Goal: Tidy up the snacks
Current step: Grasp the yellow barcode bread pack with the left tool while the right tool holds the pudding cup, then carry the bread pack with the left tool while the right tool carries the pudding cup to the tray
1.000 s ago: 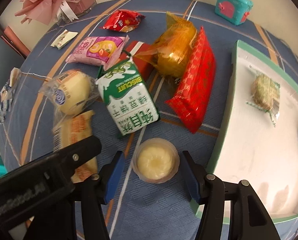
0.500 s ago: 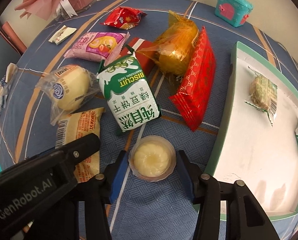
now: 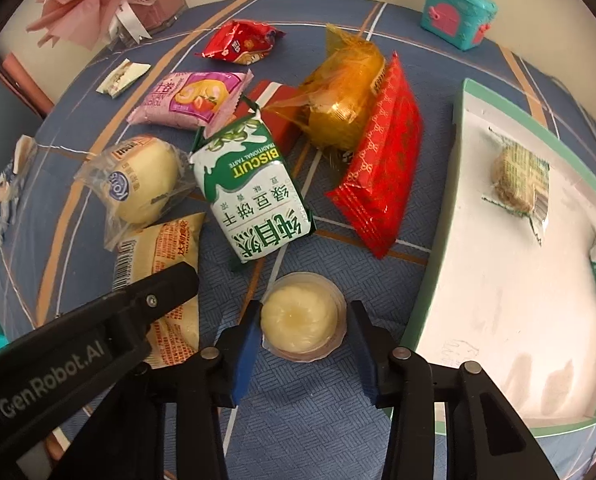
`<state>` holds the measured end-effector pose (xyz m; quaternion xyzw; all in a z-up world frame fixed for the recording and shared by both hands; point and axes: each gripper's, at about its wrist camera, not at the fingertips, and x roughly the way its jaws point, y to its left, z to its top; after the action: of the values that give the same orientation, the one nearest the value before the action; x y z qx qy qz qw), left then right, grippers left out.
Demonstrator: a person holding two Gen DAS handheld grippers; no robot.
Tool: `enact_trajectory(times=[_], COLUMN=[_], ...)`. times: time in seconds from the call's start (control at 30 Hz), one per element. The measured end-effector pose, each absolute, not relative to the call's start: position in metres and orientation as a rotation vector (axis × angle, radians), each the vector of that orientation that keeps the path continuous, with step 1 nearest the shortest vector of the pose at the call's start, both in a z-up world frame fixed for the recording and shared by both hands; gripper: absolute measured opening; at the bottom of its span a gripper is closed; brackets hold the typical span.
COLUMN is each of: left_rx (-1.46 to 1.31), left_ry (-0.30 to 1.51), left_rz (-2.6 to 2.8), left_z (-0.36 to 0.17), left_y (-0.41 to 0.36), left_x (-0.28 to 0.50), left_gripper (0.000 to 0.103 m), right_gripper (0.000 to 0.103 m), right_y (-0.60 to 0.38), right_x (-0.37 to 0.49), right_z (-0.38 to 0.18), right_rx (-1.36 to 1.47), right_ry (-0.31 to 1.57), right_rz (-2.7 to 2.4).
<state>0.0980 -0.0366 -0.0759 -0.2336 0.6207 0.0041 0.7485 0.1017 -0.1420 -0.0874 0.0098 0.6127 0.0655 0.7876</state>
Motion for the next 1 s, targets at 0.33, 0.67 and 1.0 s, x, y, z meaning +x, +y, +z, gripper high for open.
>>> enact_trajectory(times=[0.33,0.67,1.0], left_rx=[-0.507,-0.487,-0.459], left_ry=[1.312,1.205,1.098], left_rz=[-0.010,-0.040,-0.040], left_z=[-0.059,-0.022,0.010], left_y=[-0.039,-0.034,-0.037], left_x=[0.099,0.094,0.088], left_gripper=[0.037,0.037,0.037], right_gripper=[0.045,0.045,0.045], right_y=[-0.162,-0.188,-0.192], right_x=[0.101,0.093,0.077], right_z=[-0.070,-0.029,-0.003], right_rx=[0.071,0.147,0.185], right_ry=[1.299,1.240,1.185], right_rz=[0.142,0.126,0.113])
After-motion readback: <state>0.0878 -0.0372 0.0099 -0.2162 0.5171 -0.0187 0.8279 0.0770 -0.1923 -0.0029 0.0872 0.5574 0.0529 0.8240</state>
